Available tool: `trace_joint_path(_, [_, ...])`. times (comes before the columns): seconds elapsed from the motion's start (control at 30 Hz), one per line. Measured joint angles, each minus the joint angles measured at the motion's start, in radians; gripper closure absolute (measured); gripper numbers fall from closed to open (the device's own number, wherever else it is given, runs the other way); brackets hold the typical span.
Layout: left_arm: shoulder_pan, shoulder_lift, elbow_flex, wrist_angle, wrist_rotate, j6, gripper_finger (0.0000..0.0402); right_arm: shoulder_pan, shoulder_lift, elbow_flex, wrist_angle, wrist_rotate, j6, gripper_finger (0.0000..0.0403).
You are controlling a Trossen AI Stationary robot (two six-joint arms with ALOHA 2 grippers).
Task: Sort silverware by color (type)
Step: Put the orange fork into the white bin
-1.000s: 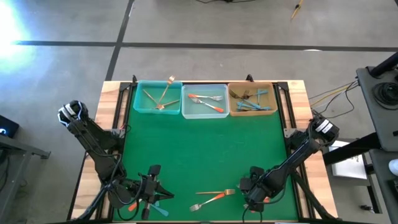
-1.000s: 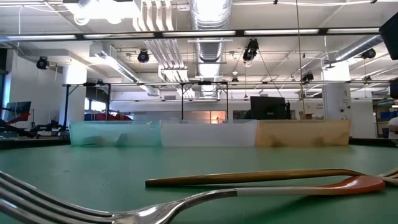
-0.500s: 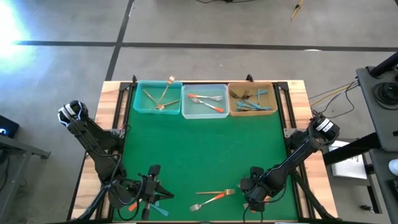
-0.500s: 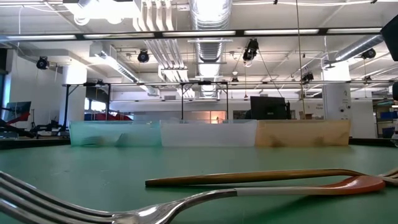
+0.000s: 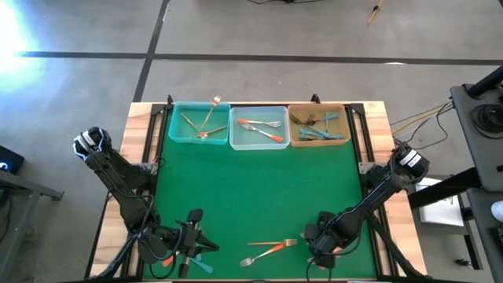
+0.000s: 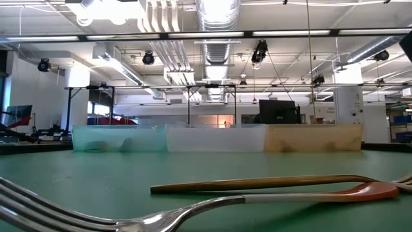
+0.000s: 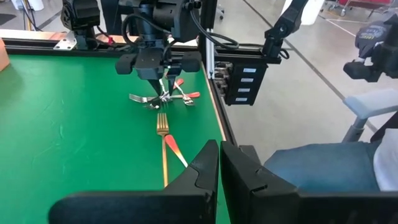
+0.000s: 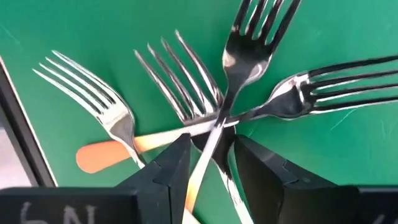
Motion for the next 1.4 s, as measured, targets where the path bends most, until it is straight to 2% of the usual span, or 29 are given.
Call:
trace_joint_path(0.47, [0.0, 0.0, 0.0, -0.002, 0.0, -0.009, 0.0401, 0.002, -0.003, -0.011, -0.014, 0.039, -0.037, 0.0316])
trace_joint_path(0.8, [0.0, 0.0, 0.0, -0.002, 0.0, -0.027, 0.0401, 0.001, 0.005, -0.017, -0.006, 0.045, -0.047, 0.0387])
trace_joint_path(1.07, [0.0, 0.0, 0.0, -0.002, 0.0, -0.027, 0.0401, 0.0, -0.064, -0.021, -0.007, 0.036, -0.043, 0.0393])
trace_joint_path(1.2, [0.0, 0.0, 0.0, -0.002, -0.001, -0.031, 0.0401, 0.0, -0.129, -0.022, -0.026, 0.112, -0.032, 0.0395])
trace_joint_path(1.4, [0.0, 0.0, 0.0, -0.002, -0.001, -0.031, 0.0401, -0.007, -0.243, -0.02, -0.106, 0.313, -0.037, 0.0395])
